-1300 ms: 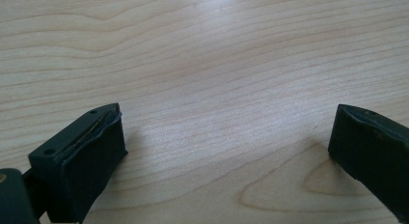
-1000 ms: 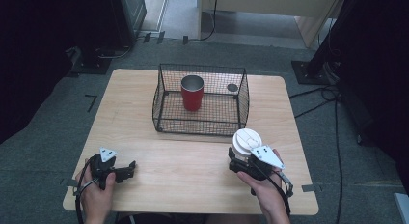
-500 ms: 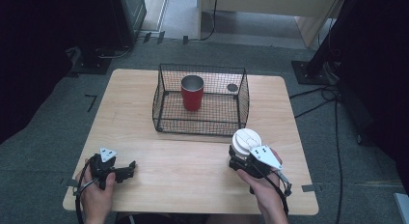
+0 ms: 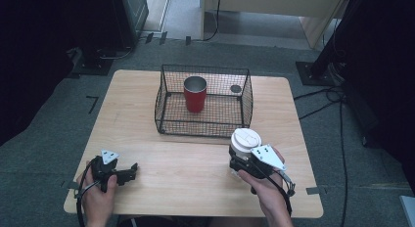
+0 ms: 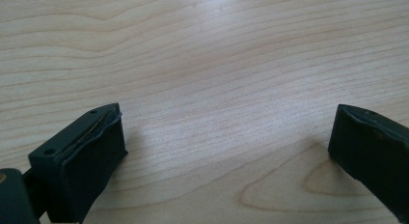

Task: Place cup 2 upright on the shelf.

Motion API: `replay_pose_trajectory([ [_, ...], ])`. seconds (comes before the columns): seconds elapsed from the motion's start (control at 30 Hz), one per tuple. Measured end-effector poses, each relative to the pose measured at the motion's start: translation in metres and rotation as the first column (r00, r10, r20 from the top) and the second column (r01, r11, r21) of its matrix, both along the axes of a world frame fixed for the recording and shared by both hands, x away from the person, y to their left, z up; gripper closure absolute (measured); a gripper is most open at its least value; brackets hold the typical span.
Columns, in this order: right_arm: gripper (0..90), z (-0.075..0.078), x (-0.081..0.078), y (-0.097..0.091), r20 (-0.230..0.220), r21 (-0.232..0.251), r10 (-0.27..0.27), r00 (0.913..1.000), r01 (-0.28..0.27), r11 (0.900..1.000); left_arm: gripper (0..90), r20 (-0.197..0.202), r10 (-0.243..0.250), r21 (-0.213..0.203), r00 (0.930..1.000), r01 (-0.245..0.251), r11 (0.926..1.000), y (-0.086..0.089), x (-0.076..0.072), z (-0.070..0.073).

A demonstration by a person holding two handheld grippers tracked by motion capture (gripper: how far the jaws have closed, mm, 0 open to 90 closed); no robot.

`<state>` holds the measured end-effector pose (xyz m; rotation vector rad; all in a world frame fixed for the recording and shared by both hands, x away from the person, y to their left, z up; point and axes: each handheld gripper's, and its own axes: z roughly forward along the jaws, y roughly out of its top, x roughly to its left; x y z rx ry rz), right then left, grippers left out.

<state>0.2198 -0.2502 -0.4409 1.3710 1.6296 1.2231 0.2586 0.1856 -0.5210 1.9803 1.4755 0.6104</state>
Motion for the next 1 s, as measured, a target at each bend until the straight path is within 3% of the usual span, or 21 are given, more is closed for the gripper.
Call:
replay_pose_trajectory([
  [0.5, 16.2, 0.024, 0.006, 0.011, 0.062, 0.032, 0.021, 0.9978, -0.023, 0.9992, 0.0, 0.0, 0.0, 0.0, 1.0, 0.0, 1.0, 0.0, 0.0, 0.0],
  [1.0, 16.2, 0.055, 0.019, 0.022, 0.128, 0.029, 0.029, 0.9913, -0.033, 0.999, 0.0, -0.002, 0.0, 0.002, 1.0, 0.0, 1.0, 0.0, 0.0, 0.0],
])
